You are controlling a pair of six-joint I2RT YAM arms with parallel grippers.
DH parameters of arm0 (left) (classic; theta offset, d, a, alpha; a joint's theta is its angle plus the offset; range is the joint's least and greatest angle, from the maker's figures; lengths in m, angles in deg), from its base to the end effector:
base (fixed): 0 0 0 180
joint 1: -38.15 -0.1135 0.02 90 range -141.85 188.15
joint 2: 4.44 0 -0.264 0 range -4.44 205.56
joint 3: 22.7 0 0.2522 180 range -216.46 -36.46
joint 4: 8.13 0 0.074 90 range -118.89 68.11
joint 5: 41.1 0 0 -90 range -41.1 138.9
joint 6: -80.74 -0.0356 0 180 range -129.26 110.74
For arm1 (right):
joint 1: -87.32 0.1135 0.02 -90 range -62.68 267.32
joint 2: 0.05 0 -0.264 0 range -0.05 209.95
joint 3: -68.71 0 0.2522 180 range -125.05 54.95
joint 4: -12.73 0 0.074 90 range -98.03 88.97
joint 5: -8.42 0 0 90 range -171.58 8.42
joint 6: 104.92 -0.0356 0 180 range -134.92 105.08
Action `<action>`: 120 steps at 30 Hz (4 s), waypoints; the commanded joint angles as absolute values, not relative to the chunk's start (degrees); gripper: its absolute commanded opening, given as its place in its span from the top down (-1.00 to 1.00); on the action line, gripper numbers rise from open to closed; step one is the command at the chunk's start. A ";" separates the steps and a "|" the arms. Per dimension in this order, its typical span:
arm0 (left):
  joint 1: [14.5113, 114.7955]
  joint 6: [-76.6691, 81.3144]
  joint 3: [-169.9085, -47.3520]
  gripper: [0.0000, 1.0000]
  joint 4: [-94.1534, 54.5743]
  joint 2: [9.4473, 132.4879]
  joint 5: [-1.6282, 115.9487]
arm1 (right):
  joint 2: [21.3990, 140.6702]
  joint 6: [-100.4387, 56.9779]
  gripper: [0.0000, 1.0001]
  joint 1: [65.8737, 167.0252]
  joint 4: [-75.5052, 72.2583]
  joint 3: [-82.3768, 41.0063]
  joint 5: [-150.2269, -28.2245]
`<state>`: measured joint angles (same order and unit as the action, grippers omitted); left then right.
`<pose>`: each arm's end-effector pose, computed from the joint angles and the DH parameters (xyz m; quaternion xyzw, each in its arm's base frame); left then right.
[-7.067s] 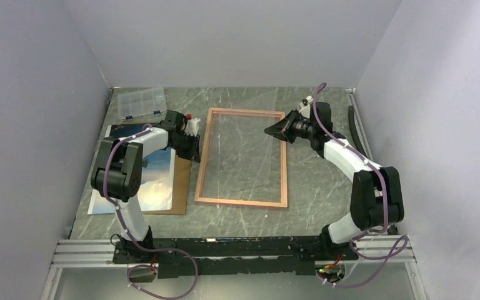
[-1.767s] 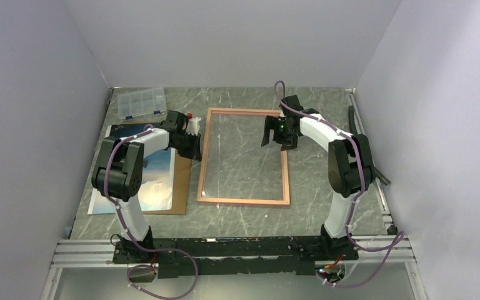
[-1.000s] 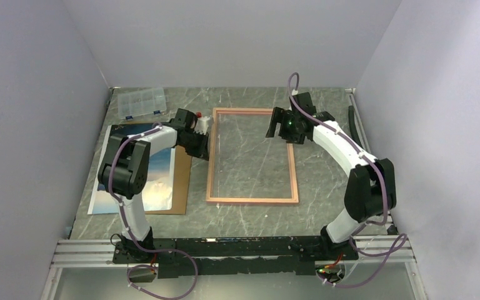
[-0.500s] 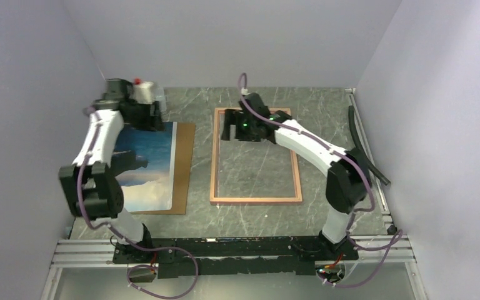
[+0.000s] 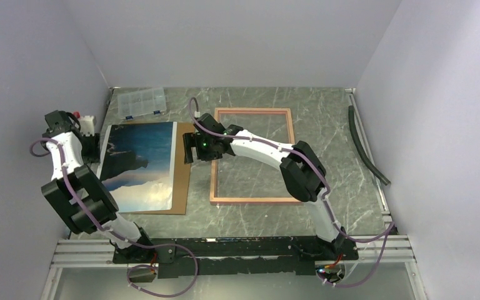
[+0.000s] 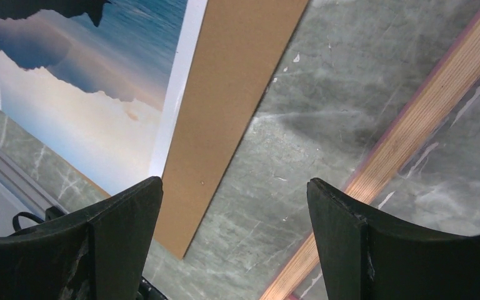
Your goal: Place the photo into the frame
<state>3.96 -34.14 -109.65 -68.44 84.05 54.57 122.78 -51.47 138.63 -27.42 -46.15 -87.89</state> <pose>0.2640 0.1751 0.2741 -0.0666 0.9666 0.0780 0.2350 0.3007 0.3817 0.2189 -0.1393 0.9223 0.2846 0.2213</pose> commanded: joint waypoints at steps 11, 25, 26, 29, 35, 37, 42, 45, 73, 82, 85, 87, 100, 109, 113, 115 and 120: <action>3.03 -36.54 -100.60 0.10 -41.06 93.98 36.98 | 125.85 -52.70 -0.77 138.89 -22.49 -47.26 -88.16; 5.26 -33.88 -98.19 0.12 -36.60 101.03 39.05 | 128.82 -53.99 -0.77 139.05 -21.05 -47.81 -88.38; 5.66 -33.58 -97.86 0.12 -36.87 101.04 39.32 | 129.19 -54.11 -0.77 138.99 -20.97 -48.01 -88.27; 7.14 -33.19 -96.16 0.12 -37.26 100.54 40.09 | 130.33 -54.38 -0.77 138.78 -20.57 -48.31 -88.35; 8.90 -32.04 -94.37 0.11 -39.53 99.12 42.25 | 132.57 -54.86 -0.76 138.57 -19.62 -48.80 -89.43; 9.49 -31.66 -93.90 0.11 -40.61 98.48 42.94 | 133.19 -55.19 -0.76 138.49 -19.28 -48.89 -90.08; 10.45 -30.32 -93.00 0.10 -43.64 96.54 45.61 | 133.74 -55.71 -0.76 138.47 -18.59 -48.94 -90.98; 11.26 -29.92 -92.77 0.10 -45.32 95.58 46.82 | 133.90 -55.94 -0.76 138.47 -18.30 -49.14 -91.24; 13.01 -31.30 -93.72 0.10 -56.88 85.70 51.40 | 127.13 -53.35 -0.71 139.58 -28.87 -43.56 -99.36; 13.15 -32.18 -89.33 0.10 -55.36 83.26 52.10 | 126.87 -49.10 -0.69 140.59 -35.07 -42.43 -102.78; 13.18 -32.76 -87.00 0.12 -53.43 83.56 51.28 | 126.76 -48.76 -0.68 141.10 -35.26 -42.04 -104.00; 13.20 -33.12 -85.46 0.13 -52.30 83.78 50.93 | 127.07 -48.45 -0.68 141.56 -35.83 -42.52 -104.41; 13.62 -33.66 -82.89 0.25 -50.37 84.37 52.74 | 130.29 -49.46 -0.52 142.97 -35.89 -44.36 -109.81; 13.80 -33.91 -82.25 0.28 -49.99 84.28 52.67 | 128.66 -51.20 -0.36 141.93 -33.28 -44.32 -113.83; 13.80 -33.75 -82.30 0.28 -49.98 84.27 52.75 | 128.16 -51.13 -0.33 141.83 -33.68 -44.85 -113.78; 13.88 -33.71 -82.26 0.28 -49.91 84.11 52.66 | 127.76 -51.14 -0.32 141.82 -33.79 -44.70 -113.57; 13.81 -33.95 -81.90 0.29 -49.59 83.77 52.29 | 127.23 -51.07 -0.29 141.69 -32.73 -44.68 -114.66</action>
